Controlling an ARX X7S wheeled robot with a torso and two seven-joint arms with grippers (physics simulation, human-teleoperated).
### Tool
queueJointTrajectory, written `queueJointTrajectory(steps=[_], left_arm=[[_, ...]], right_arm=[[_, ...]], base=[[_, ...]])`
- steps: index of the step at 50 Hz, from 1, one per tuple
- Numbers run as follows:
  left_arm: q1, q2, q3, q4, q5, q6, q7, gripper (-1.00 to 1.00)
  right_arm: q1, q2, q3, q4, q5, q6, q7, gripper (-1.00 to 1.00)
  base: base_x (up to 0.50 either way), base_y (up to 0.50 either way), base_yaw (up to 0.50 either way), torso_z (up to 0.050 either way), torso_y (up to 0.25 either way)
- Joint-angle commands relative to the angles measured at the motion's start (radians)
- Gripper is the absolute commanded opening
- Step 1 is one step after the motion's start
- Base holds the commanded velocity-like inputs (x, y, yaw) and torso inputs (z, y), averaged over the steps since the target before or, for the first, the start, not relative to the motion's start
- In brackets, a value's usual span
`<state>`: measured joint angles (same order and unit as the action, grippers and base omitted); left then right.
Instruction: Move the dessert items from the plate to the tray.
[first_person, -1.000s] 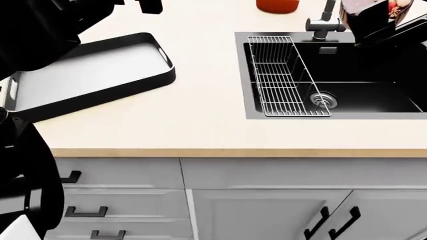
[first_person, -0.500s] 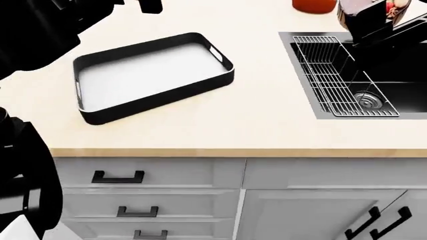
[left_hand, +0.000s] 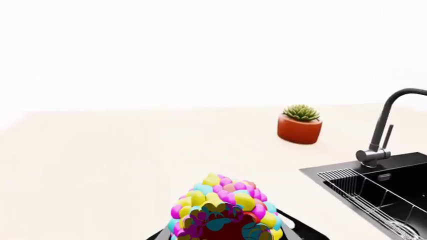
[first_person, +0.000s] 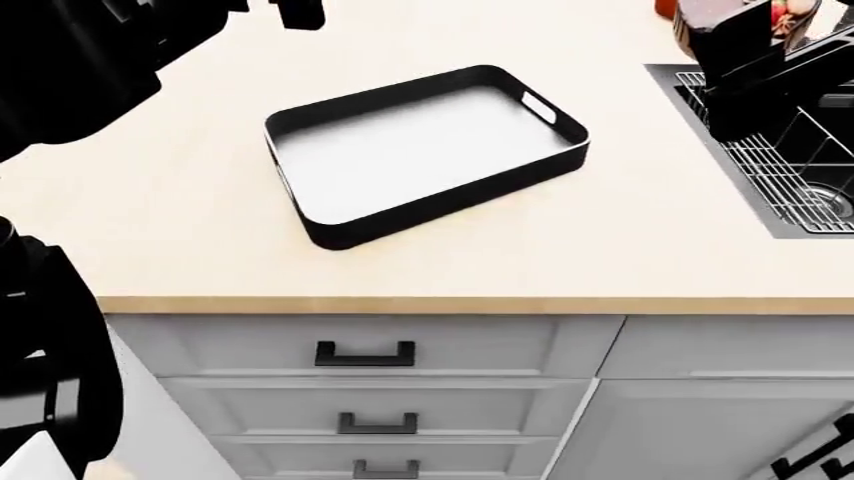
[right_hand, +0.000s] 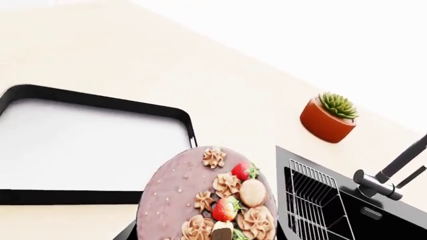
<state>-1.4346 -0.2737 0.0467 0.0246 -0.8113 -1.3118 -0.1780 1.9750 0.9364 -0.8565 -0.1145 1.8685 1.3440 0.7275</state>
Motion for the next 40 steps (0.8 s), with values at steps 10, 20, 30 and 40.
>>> queueJointTrajectory(steps=[10, 20, 30, 40], left_arm=[[0.000, 0.004, -0.009, -0.007, -0.013, 0.002, -0.009, -1.00], [0.000, 0.004, -0.011, 0.000, -0.024, -0.002, -0.018, -1.00], [-0.001, 0.000, -0.004, -0.005, -0.028, 0.005, -0.016, -1.00], [0.005, -0.001, 0.002, -0.004, -0.032, 0.008, -0.021, -1.00]], right_arm=[[0.010, -0.005, 0.008, -0.005, -0.053, 0.002, -0.038, -1.00], [0.017, -0.004, 0.002, -0.004, -0.029, -0.003, -0.019, -1.00], [0.015, -0.005, 0.000, -0.006, -0.044, -0.009, -0.035, -1.00], [0.005, 0.003, -0.001, -0.019, -0.052, -0.016, -0.052, -1.00]], base=[[0.00, 0.04, 0.00, 0.000, 0.001], [0.25, 0.00, 0.00, 0.000, 0.000], [0.50, 0.00, 0.00, 0.000, 0.002], [0.30, 0.00, 0.00, 0.001, 0.002]])
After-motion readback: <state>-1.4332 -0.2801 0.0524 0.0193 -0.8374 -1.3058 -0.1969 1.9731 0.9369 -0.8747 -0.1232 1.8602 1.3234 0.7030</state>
